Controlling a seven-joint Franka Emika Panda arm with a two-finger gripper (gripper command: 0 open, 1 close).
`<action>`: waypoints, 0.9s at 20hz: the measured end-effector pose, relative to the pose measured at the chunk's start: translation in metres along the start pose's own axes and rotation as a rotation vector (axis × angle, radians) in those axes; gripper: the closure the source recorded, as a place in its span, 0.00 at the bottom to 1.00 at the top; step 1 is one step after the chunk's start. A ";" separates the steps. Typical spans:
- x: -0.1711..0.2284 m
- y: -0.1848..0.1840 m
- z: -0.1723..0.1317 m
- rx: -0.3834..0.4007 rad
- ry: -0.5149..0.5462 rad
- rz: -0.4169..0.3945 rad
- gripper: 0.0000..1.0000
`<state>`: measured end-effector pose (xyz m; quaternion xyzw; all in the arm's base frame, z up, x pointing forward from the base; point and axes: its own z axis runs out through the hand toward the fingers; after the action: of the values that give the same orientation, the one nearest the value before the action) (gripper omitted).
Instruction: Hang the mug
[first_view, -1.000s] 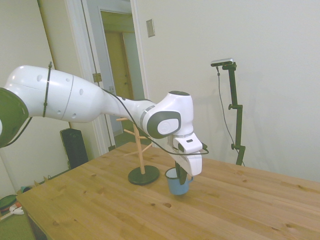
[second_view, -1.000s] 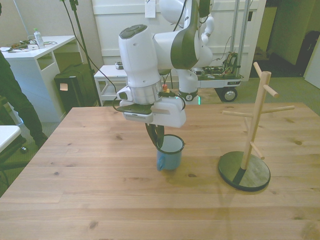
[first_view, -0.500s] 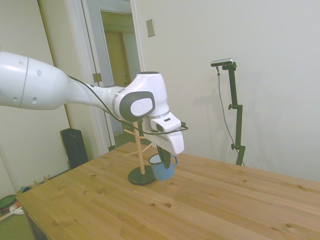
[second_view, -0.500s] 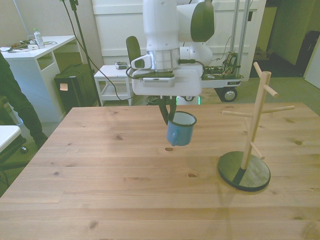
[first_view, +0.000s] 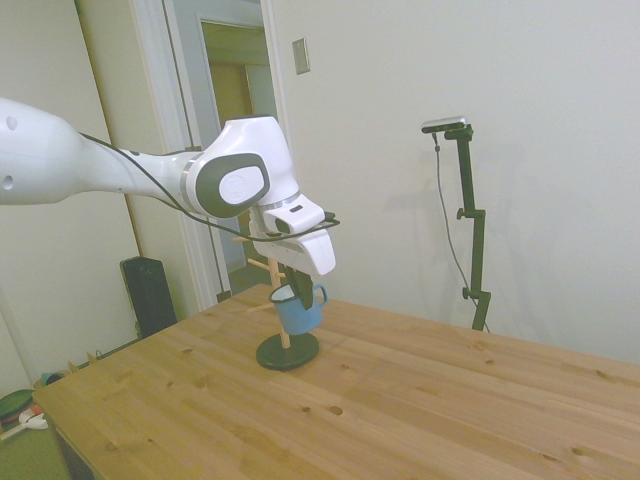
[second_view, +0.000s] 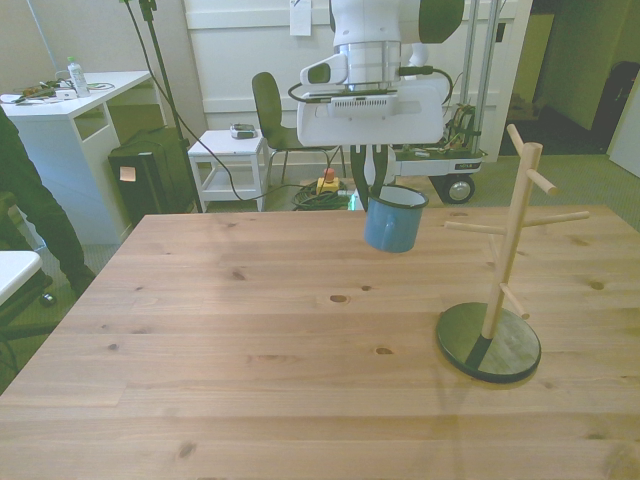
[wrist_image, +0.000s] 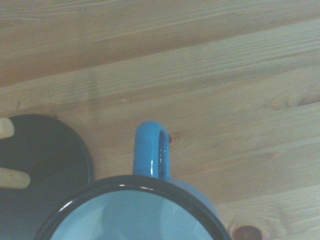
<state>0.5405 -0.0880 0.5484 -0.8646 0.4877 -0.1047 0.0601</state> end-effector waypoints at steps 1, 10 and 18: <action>-0.002 -0.001 -0.003 0.003 0.005 -0.002 1.00; -0.005 0.003 -0.027 0.032 0.027 0.000 1.00; -0.013 -0.003 -0.038 0.033 0.043 -0.023 1.00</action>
<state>0.5276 -0.0752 0.5839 -0.8666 0.4771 -0.1321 0.0628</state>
